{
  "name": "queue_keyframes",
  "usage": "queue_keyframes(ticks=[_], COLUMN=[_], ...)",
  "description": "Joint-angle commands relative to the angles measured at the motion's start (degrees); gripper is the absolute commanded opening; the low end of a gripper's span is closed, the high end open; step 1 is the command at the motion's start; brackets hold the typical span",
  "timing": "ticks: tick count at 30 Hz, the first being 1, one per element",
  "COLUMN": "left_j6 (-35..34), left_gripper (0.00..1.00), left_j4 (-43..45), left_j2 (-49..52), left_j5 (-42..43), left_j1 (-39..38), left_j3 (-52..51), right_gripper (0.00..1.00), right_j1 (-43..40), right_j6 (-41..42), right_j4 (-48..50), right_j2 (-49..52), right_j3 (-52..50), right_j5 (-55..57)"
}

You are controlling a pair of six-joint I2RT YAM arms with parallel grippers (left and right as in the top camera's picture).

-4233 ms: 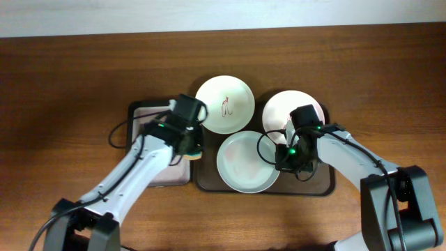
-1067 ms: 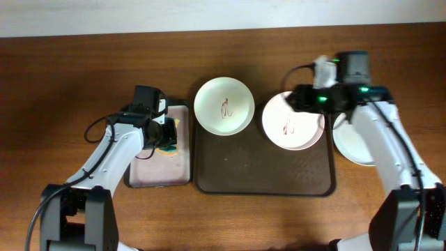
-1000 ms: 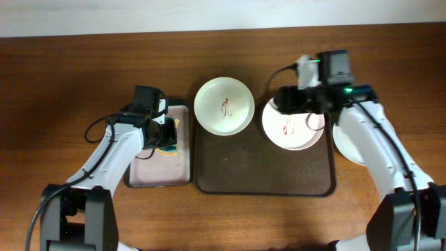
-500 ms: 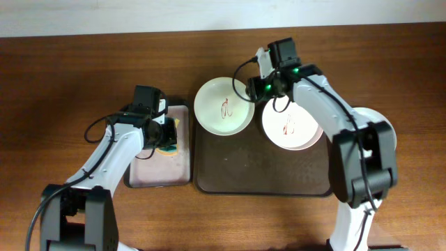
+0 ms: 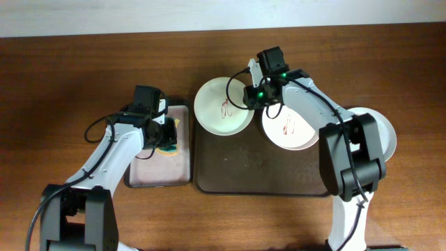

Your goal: Clean dirty plates on tray and stack at the side

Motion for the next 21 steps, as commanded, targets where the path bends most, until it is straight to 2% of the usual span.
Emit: queue_keyframes(ticks=[1, 5, 7, 12, 16, 21], left_j6=[1.1, 1.1, 1.1, 1.1, 1.1, 1.2], left_gripper=[0.01, 0.01, 0.01, 0.00, 0.00, 0.00], left_j4=[0.1, 0.1, 0.1, 0.1, 0.1, 2.3], left_j2=[0.4, 0.4, 0.4, 0.4, 0.4, 0.3], left_j5=[0.6, 0.6, 0.6, 0.6, 0.7, 9.6], left_j1=[0.2, 0.2, 0.2, 0.2, 0.2, 0.0], left_j3=[0.1, 0.1, 0.1, 0.1, 0.1, 0.1], right_gripper=[0.28, 0.09, 0.04, 0.04, 0.04, 0.04], right_j1=[0.3, 0.3, 0.3, 0.3, 0.5, 1.9], right_j6=[0.3, 0.3, 0.3, 0.3, 0.7, 0.7], right_j4=[-0.2, -3.1, -6.9, -19.5, -29.2, -32.8], right_j2=[1.0, 1.0, 1.0, 0.9, 0.9, 0.9], right_j3=[-0.8, -0.7, -0.7, -0.7, -0.7, -1.6], right_j5=[0.5, 0.4, -1.1, -7.8, -8.1, -7.6])
